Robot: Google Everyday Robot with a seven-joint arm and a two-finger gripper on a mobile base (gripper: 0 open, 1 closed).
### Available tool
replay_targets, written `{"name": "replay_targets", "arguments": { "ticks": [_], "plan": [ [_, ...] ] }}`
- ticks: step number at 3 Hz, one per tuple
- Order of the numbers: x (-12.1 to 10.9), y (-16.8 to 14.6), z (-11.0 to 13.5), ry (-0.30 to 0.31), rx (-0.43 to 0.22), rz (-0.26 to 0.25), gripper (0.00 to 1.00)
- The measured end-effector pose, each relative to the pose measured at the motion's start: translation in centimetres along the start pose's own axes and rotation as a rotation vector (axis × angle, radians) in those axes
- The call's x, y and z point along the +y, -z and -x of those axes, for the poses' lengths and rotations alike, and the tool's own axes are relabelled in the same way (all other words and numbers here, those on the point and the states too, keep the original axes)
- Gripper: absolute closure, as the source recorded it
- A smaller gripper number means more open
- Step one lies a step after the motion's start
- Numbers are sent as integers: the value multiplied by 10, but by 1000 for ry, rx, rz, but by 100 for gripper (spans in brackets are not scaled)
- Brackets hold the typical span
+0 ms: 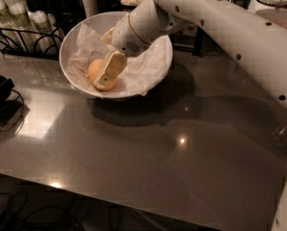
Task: Pick orange from white bowl
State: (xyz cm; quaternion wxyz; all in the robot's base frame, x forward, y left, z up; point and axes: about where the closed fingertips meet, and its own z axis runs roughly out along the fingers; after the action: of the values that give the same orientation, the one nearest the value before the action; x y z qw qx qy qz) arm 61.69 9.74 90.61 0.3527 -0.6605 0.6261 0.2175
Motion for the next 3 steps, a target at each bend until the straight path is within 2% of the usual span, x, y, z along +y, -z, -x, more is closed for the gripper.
{"name": "replay_targets", "arguments": {
  "ticks": [1, 2, 3],
  "plan": [
    [-4, -5, -5, -9, 7, 7, 17],
    [-7, -8, -10, -19, 14, 10, 25],
    [-8, -9, -16, -32, 22, 11, 24]
  ]
}}
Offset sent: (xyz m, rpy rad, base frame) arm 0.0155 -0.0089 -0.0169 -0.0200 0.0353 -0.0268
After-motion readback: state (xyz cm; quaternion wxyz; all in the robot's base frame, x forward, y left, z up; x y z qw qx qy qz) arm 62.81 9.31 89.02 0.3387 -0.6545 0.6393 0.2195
